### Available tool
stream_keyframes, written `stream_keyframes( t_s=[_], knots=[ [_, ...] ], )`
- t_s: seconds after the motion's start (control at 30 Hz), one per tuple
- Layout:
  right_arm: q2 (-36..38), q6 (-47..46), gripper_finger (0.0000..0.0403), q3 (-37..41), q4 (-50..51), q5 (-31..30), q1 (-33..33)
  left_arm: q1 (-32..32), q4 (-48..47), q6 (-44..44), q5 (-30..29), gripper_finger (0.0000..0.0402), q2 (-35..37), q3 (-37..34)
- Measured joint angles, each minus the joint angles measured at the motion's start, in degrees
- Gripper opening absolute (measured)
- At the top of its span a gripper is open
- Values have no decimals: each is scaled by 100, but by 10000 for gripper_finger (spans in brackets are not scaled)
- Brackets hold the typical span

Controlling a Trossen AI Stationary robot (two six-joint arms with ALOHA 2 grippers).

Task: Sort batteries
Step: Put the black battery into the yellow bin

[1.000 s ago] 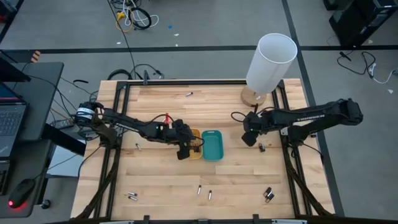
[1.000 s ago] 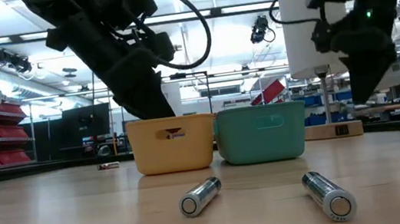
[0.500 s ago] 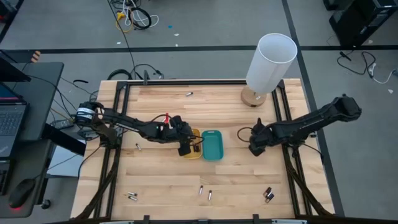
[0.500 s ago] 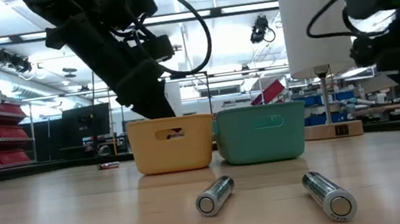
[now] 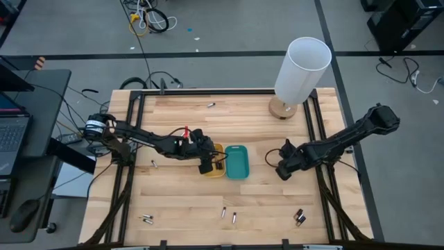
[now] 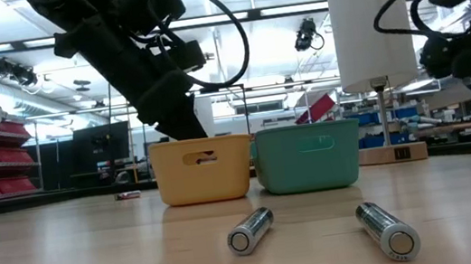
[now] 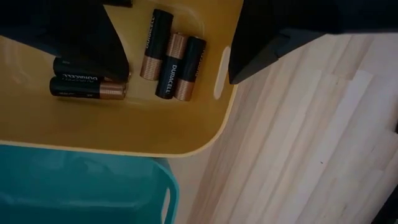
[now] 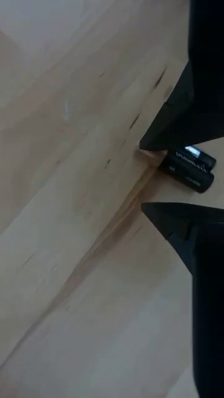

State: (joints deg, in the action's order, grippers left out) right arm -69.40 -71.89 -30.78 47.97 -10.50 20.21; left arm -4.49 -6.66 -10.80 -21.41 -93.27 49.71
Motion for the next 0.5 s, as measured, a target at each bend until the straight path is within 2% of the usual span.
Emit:
stream_keyframes(
  t_s=[0.27, 0.5],
  knots=[
    [-322, -193, 129, -8, -107, 102, -5, 1, 250, 231, -2, 291, -2, 9],
    [-351, -365, 129, 17, -37, 131, -3, 2, 159, 622, -7, 291, -4, 400]
  ],
)
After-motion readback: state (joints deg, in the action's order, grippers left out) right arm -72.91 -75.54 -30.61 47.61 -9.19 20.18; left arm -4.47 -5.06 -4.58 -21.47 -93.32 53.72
